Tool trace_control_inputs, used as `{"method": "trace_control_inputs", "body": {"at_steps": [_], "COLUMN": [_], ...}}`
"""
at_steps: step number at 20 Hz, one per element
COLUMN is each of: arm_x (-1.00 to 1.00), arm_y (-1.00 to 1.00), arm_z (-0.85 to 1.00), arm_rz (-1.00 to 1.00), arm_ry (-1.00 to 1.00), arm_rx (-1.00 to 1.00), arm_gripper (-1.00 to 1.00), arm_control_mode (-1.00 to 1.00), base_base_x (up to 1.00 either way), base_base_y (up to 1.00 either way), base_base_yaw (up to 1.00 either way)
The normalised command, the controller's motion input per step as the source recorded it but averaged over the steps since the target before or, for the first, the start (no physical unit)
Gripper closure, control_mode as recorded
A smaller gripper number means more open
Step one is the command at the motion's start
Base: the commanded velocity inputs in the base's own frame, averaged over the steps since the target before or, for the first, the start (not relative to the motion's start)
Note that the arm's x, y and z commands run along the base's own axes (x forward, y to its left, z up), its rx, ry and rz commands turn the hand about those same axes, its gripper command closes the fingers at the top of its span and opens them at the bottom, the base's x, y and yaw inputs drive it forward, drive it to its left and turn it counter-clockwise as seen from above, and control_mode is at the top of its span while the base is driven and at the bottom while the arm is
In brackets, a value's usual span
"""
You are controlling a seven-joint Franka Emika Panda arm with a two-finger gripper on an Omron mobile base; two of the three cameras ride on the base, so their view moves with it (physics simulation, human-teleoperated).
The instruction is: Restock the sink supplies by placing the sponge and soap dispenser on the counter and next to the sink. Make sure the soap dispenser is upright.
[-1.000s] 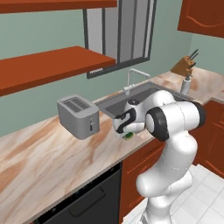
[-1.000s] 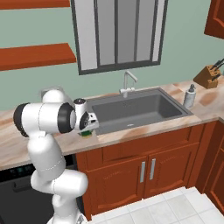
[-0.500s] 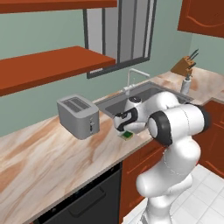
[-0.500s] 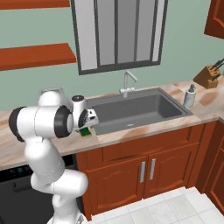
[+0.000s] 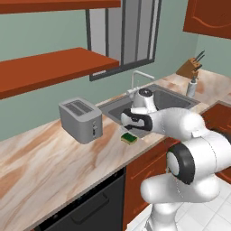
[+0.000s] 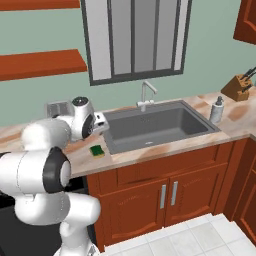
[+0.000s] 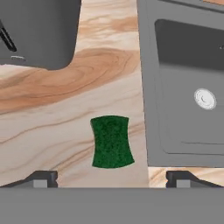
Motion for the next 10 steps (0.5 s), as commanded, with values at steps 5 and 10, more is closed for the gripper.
{"method": "trace_control_inputs", "body": {"at_steps": [5,10], "arm_x": [-0.97,-1.0], "arm_y": [-0.01,-0.02], "arm_z": [0.74,0.76], "arm_rz": [0.0,0.0], "arm_ry": [-0.19,-0.19], "arm_rx": [0.02,0.03], "arm_gripper": [-1.0,-1.0], "arm_control_mode": [-1.0,-1.0], "base_base_x": [0.0,0.0], "base_base_y": [0.0,0.0], "base_base_yaw": [0.0,0.0]}}
